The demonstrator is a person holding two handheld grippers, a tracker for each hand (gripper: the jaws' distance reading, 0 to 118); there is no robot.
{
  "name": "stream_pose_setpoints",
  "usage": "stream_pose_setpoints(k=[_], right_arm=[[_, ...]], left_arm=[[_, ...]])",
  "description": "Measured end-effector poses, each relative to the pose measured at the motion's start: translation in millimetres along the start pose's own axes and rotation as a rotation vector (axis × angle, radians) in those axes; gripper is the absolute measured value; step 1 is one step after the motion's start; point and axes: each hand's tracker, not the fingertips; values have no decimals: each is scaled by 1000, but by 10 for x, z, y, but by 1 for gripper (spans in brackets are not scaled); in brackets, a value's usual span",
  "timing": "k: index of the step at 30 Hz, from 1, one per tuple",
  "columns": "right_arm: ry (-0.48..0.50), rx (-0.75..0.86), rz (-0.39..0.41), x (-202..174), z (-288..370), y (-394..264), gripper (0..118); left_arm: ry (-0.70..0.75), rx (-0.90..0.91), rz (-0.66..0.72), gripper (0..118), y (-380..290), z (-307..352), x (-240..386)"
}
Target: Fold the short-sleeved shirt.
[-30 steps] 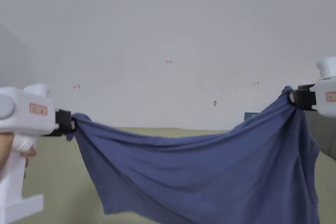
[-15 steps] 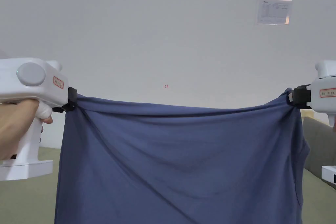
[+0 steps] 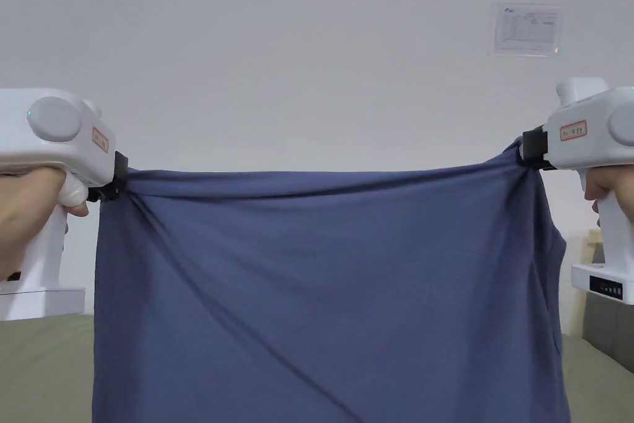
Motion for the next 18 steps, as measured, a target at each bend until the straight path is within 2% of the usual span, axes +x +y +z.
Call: stream_pose_setpoints(k=[6, 10, 16, 18], right_arm=[[-22, 19, 44, -147, -381, 131, 2], [-28, 31, 38, -281, -540, 38, 2], [-40, -19, 43, -211, -969, -281, 2], [-34, -53, 60, -248, -1115, -607, 2]], left_arm=[[10, 19, 26, 0, 146, -445, 65], [18, 6, 32, 0, 61, -740, 57], [23, -51, 42, 0, -325, -1242, 11], [23, -87, 30, 0, -537, -1413, 11]])
